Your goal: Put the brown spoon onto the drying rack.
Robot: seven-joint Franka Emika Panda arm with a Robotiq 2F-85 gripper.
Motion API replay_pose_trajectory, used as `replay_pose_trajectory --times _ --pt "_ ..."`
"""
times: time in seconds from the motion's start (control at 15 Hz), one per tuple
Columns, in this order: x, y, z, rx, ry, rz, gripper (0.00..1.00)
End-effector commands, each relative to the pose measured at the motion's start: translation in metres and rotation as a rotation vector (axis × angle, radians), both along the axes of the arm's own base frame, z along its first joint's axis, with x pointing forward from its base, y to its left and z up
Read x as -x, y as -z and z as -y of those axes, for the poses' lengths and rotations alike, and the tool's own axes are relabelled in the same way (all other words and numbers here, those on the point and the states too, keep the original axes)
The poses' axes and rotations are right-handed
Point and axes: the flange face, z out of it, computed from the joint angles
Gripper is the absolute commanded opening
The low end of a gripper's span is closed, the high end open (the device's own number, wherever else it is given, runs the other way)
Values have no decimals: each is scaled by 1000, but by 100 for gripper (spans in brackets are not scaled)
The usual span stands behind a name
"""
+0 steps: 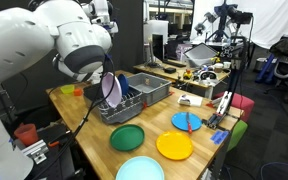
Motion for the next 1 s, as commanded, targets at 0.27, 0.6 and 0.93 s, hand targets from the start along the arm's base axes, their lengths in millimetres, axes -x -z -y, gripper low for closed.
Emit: replay_pose_trajectory --times 0.27,0.6,0.93 --pt "0 -10 0 15 -17 52 100" --pt "5 -46 3 -3 13 140 100" --pt "-3 -85 29 4 100 250 100"
